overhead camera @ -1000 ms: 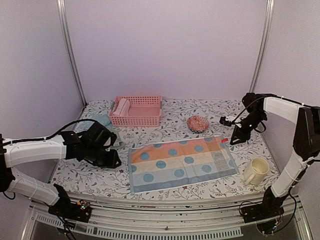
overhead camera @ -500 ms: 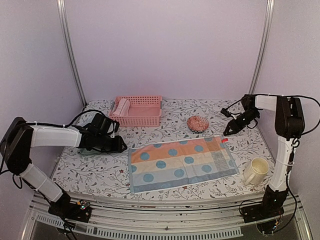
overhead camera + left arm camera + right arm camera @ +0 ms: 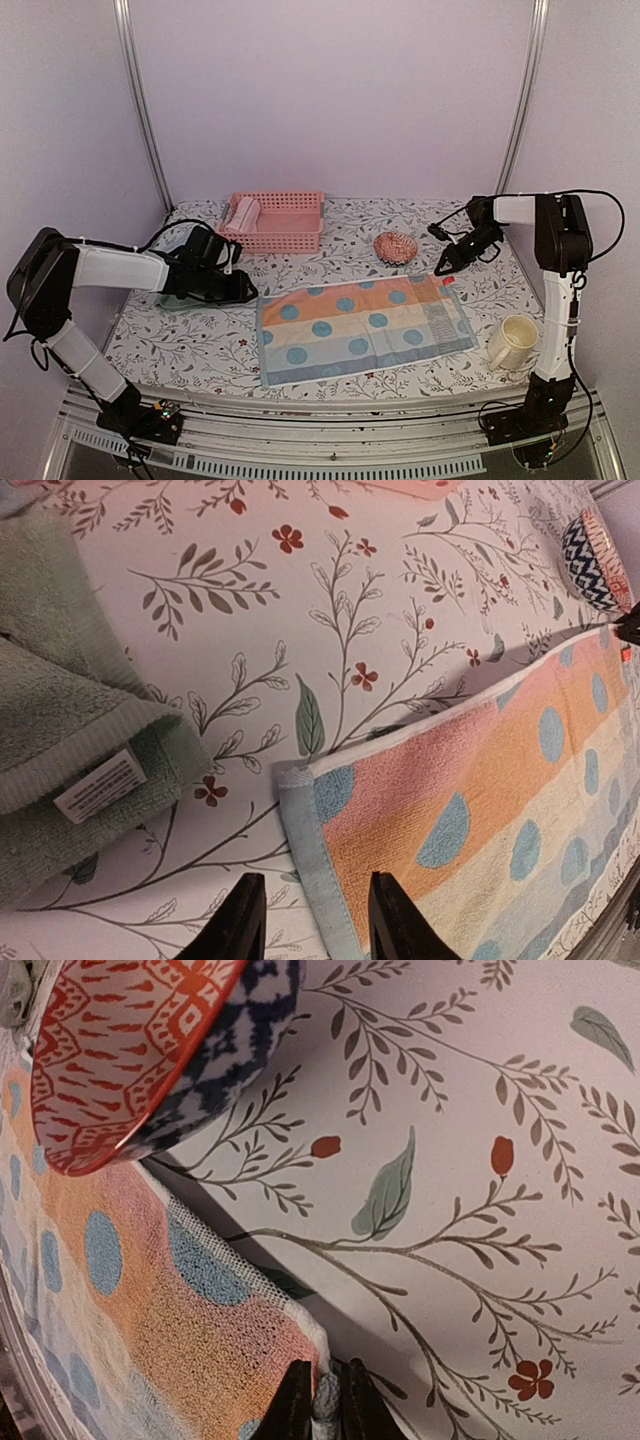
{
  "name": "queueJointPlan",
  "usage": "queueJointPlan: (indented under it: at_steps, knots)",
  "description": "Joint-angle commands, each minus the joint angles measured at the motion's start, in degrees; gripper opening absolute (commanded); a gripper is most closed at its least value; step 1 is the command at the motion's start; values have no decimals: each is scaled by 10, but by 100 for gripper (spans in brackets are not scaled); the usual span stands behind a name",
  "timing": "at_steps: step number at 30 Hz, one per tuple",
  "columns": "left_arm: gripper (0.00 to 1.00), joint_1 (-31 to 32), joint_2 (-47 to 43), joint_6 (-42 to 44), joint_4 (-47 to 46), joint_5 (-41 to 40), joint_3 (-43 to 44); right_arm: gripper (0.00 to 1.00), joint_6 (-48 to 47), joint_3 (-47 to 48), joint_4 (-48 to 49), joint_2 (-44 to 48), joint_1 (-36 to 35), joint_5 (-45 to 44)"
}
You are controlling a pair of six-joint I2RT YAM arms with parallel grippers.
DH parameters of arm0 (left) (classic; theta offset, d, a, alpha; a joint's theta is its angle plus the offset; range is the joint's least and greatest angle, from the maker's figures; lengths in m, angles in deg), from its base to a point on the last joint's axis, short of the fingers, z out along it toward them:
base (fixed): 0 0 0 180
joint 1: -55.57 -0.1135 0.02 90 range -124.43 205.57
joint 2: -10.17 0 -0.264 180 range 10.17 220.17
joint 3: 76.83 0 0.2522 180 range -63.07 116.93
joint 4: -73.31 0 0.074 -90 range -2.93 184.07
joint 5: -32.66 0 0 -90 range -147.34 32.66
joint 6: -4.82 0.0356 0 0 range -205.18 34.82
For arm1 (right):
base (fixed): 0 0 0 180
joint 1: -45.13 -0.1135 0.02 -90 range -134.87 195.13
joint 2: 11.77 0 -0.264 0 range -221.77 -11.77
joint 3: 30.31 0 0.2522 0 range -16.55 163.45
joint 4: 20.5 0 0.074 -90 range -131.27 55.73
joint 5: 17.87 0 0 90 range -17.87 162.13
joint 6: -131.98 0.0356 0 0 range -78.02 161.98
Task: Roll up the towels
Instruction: Pick up the towel from the center of the board.
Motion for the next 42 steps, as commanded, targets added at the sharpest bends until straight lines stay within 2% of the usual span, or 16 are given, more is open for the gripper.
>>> queueJointPlan:
  at_steps: [1, 4, 14, 27, 31, 37, 42]
  knots:
    - [38, -21, 9, 6, -25, 7, 10, 9, 24, 11, 21, -7, -2, -15]
    - [38, -28, 24, 2, -35, 22, 17, 5, 40, 7, 34, 3, -2, -34]
    - [35, -30, 93, -2, -54, 77, 60, 4, 48, -8, 41, 18, -2, -47]
    - [28, -18, 153, 28, -13, 45, 105, 4, 43, -13, 39, 18, -2, -36]
    - [23, -9, 163, 35, 5, 28, 115, 5, 42, -13, 39, 16, -2, -34]
    - [23, 3, 174, 42, 25, 21, 124, 5, 41, -13, 37, 15, -2, -32]
    - [19, 12, 184, 50, 35, 5, 131, 5, 41, -14, 37, 13, -2, -32]
